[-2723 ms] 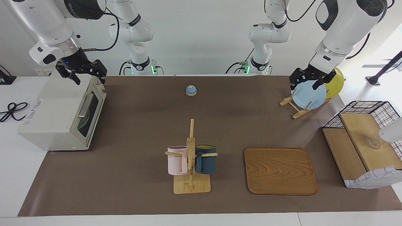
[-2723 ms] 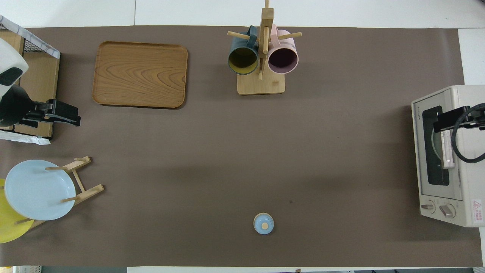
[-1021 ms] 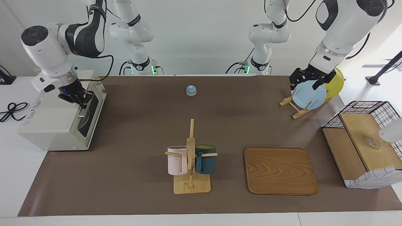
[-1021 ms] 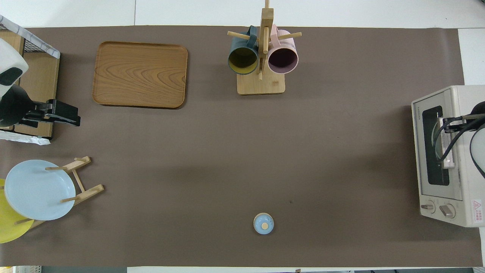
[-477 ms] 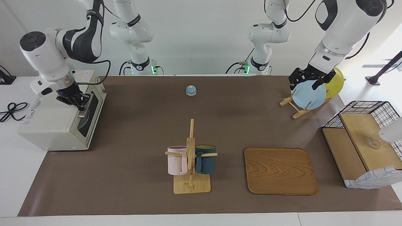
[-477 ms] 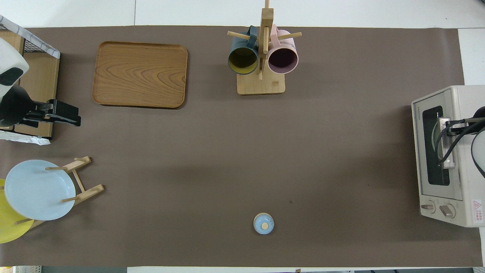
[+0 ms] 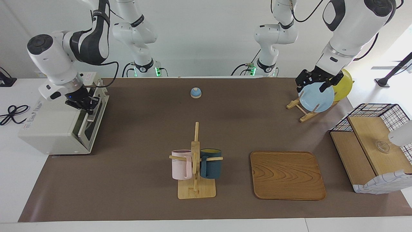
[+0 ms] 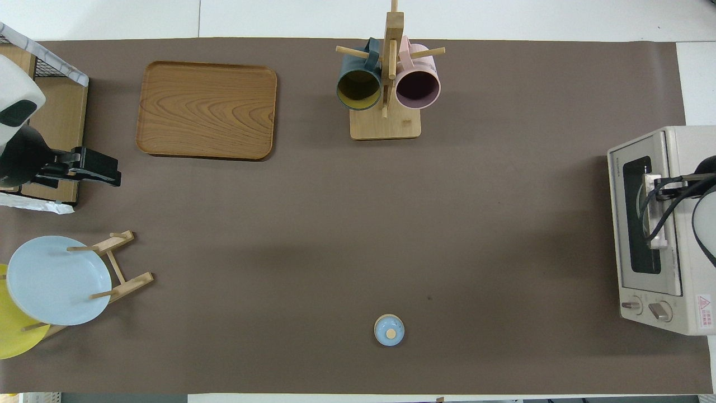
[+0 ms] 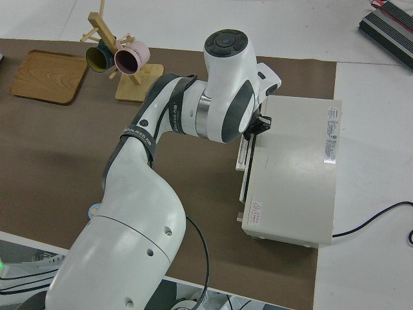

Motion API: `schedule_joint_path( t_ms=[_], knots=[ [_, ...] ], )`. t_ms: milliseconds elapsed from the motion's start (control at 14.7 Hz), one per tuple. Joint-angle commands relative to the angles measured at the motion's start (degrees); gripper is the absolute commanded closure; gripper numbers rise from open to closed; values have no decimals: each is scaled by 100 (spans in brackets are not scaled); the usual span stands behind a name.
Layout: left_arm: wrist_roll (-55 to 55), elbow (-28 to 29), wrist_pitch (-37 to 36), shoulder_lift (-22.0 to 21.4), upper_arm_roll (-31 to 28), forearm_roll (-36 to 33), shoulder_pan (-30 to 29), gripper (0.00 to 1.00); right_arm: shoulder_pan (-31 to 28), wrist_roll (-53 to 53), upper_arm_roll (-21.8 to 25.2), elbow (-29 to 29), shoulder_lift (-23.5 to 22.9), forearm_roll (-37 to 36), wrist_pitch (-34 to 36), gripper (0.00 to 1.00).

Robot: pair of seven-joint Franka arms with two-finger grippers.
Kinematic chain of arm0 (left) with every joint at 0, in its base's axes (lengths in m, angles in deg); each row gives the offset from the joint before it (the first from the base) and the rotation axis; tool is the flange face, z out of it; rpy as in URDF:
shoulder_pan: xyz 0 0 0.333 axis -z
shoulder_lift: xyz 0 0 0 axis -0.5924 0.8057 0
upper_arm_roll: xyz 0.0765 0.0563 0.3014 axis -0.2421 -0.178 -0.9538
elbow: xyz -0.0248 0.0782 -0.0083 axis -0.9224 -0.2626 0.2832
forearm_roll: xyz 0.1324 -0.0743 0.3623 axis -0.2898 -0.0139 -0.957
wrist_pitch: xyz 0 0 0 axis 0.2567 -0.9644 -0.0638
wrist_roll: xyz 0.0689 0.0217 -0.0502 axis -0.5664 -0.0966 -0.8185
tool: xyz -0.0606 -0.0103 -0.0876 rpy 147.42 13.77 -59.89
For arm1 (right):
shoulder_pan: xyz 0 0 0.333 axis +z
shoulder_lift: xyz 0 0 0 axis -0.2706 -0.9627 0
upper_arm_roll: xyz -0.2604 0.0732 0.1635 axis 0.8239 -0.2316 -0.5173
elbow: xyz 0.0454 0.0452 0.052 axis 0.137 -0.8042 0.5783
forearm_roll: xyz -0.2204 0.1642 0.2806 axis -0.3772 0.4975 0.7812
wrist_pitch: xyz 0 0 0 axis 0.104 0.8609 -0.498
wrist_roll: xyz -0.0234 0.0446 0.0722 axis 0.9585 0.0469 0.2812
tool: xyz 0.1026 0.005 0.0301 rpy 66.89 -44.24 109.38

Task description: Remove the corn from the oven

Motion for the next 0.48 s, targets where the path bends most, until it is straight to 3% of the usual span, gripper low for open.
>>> schedule_joint_path(
  t_ms=[0,409],
  knots=[
    [9,35,27,-42,-1,-90,30,0,161,183,-12,-470,-274,91,-815,100],
    [9,35,-17,-112,-1,-90,21,0,408,368,-12,-812,-582,223,-1650,100]
  ],
)
